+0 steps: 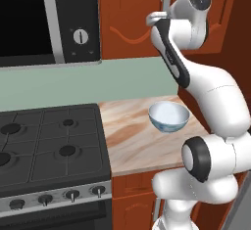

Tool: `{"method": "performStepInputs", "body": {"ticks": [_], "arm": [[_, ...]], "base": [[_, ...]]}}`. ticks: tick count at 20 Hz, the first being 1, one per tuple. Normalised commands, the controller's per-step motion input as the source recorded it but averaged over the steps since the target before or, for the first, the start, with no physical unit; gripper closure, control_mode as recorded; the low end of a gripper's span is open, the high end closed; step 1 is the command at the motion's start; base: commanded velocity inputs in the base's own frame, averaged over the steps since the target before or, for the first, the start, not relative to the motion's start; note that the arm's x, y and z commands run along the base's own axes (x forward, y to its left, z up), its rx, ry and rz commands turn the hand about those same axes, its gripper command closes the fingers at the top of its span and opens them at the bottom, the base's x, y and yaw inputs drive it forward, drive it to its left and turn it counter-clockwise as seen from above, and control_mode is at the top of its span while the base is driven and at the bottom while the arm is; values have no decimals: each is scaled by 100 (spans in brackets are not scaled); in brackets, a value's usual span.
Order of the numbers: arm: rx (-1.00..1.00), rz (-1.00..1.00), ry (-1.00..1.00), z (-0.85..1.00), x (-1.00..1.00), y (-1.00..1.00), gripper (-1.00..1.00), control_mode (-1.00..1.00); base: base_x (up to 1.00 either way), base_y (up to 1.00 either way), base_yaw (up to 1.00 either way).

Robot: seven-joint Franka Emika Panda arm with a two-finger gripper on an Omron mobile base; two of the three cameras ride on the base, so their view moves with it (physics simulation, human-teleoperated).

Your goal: Open the cabinet and setup a tea strainer by placing it in the bowl upright.

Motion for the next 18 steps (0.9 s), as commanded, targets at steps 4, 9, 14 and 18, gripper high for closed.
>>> {"method": "performStepInputs", "body": {"ticks": [4,9,14,18], "arm": [[0,0,0,-13,41,0,-100,-100],[0,0,0,-13,38,0,-100,-100],[0,0,0,-4,34,0,-100,-100],[0,0,-1,-7,33,0,100,-100]], "base": [[0,0,0],[0,0,0],[0,0,0],[0,0,0]]}}
